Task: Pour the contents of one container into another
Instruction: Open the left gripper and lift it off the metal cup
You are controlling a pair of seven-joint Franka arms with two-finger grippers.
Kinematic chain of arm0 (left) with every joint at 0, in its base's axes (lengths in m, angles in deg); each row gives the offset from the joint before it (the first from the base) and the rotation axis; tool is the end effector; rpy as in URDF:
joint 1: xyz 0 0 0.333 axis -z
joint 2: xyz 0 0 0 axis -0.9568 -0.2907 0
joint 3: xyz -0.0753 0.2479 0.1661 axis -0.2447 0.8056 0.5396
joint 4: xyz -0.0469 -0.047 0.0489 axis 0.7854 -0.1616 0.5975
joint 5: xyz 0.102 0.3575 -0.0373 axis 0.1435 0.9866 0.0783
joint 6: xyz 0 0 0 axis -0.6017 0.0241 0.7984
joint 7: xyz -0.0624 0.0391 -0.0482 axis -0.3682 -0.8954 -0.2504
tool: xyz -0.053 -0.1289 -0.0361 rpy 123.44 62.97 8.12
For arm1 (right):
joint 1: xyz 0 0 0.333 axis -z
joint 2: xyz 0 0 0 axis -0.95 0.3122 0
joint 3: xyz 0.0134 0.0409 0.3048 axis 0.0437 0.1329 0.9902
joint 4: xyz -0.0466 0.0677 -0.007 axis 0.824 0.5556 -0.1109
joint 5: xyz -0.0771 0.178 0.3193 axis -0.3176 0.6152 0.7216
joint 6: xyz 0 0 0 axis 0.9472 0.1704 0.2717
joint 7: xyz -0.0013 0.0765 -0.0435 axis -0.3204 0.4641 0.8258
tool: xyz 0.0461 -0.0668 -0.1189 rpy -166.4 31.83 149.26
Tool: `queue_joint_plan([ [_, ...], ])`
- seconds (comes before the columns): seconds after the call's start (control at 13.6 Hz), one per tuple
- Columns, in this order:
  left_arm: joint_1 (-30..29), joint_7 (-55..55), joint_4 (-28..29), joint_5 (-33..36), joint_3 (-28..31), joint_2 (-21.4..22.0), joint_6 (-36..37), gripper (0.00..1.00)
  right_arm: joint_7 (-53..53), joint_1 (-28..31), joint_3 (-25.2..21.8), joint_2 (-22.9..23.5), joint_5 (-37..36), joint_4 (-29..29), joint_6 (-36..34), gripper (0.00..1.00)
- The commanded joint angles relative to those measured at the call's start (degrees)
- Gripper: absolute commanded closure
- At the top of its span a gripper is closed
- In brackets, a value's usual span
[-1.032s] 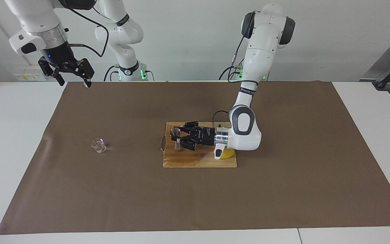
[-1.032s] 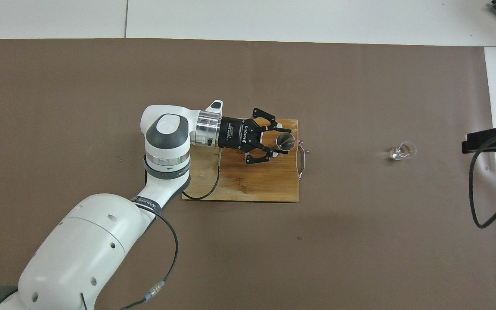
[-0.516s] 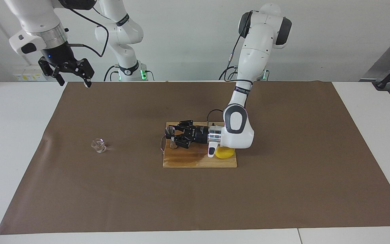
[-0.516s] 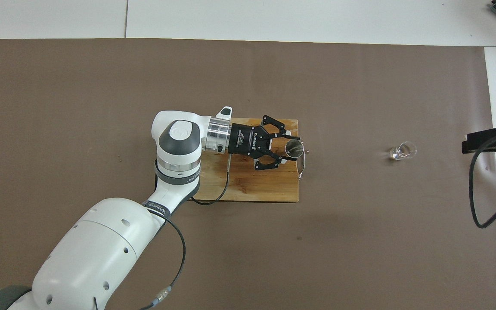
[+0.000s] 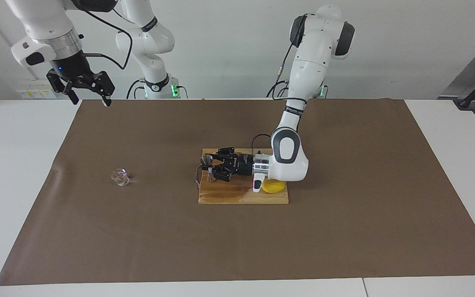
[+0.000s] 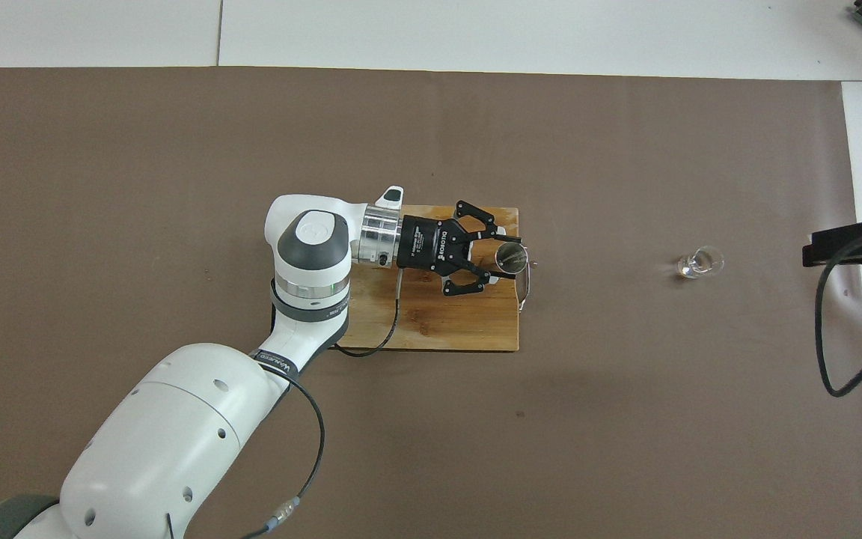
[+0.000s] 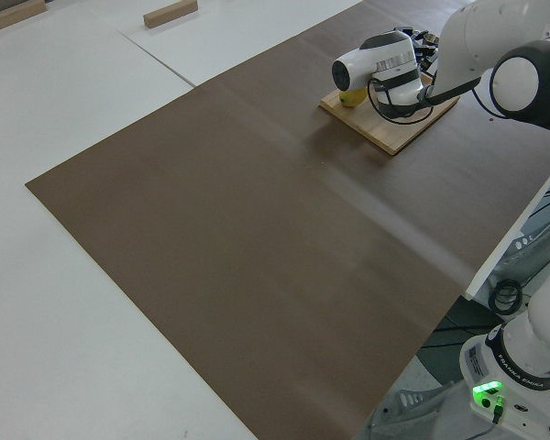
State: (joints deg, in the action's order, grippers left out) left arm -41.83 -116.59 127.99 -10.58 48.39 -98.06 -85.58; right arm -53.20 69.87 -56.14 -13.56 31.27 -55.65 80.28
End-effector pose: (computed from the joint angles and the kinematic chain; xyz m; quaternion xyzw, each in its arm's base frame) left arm 0.5493 -0.4359 0.2639 0.6003 0.4050 -0.4996 0.4754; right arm 0.5079 -0.0195 0.5977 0.9987 -0.0470 0.0188 0.0058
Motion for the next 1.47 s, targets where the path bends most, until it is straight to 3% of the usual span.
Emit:
queue_joint_plan([
  [0.0, 1.34, 1.5, 0.72, -1.49, 1.04, -0.5, -1.03, 0.43, -0.31, 0.18, 0.26, -0.72, -0.18, -0.4, -0.2, 0.0],
  [0.29, 1.34, 1.33, 0.72, -1.49, 1.04, -0.5, -1.11, 0.25, -0.31, 0.18, 0.26, -0.72, -0.18, -0.4, -0.2, 0.0],
  [0.44, 1.34, 1.33, 0.8, -1.49, 1.04, -0.5, -1.11, 0.2, -0.31, 0.18, 0.26, -0.72, -0.18, -0.4, -0.2, 0.0],
  [0.66, 1.34, 0.71, 0.72, -1.49, 1.13, -0.5, -1.03, 0.04, -0.31, 0.18, 0.26, -0.72, -0.18, -0.4, -0.2, 0.0],
  [0.81, 1.34, 0.62, 0.72, -1.49, 2.18, -0.5, -0.76, 0.0, -0.31, 0.18, 0.26, -0.72, -0.18, -0.4, -0.2, 0.0],
  [1.4, 1.43, 0.71, 0.63, -1.49, 3.06, -0.06, -0.32, 0.0, -0.31, 0.18, 0.26, -0.72, -0.18, -0.4, -0.2, 0.0],
])
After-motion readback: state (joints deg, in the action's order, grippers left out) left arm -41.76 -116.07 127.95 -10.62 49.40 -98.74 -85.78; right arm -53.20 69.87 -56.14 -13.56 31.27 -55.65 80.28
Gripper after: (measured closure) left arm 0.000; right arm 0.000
